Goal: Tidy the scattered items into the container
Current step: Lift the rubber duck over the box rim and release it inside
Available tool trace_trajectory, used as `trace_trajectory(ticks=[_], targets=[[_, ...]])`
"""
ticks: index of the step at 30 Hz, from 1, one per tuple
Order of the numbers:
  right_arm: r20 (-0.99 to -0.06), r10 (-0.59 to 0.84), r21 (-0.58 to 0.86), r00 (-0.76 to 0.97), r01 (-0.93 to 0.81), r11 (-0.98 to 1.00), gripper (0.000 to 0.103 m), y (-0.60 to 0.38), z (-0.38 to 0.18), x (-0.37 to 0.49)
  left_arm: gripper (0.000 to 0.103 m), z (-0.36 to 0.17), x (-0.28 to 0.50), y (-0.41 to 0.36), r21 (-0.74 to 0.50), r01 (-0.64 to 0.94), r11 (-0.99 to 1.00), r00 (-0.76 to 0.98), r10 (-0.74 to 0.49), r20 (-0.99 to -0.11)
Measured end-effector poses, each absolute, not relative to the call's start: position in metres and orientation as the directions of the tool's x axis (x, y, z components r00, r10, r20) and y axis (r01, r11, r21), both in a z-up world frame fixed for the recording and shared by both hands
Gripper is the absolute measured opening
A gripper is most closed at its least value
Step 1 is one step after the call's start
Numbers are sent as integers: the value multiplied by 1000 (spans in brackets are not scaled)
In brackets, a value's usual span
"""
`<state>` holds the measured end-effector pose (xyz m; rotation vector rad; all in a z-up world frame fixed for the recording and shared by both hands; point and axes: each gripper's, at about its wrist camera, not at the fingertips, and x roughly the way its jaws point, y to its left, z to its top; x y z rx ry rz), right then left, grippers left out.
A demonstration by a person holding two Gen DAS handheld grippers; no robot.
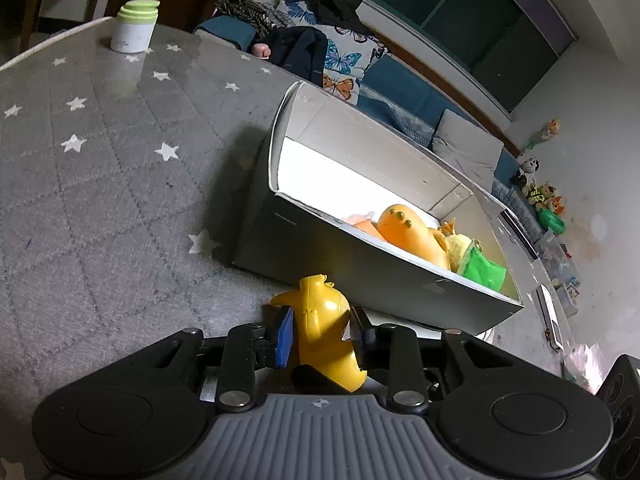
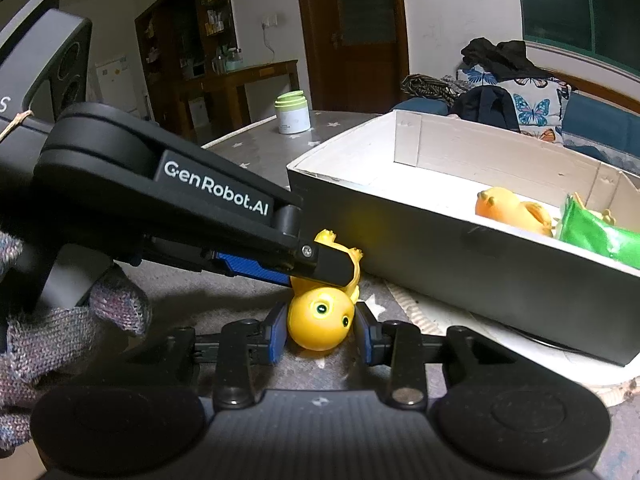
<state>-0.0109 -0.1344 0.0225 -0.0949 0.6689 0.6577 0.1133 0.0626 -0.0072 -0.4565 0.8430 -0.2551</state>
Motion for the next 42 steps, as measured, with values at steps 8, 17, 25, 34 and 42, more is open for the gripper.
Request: trace_trajectory(ticks=[8, 17, 25, 34, 42], targets=[[-544, 552, 114, 632, -596, 795, 34, -144, 50, -21, 32, 28, 101, 52, -446, 85, 891, 688, -376, -621], [-483, 536, 96, 692, -567, 818, 34, -156, 77, 1, 32, 59, 129, 34, -405, 153, 901, 720, -382, -579], [-500, 490, 115, 714, -506, 855, 34, -166, 77, 43, 32, 53, 172, 17, -399, 180, 899, 700, -403, -590], [-552, 470, 144, 689, -477, 867, 34, -172, 62, 74, 32, 32, 196, 9, -411, 166, 896, 660, -411, -629], [-558, 470, 159, 684, -467, 870, 34, -174, 57, 76, 31, 23, 199, 10, -408, 150, 900, 643, -402, -652]])
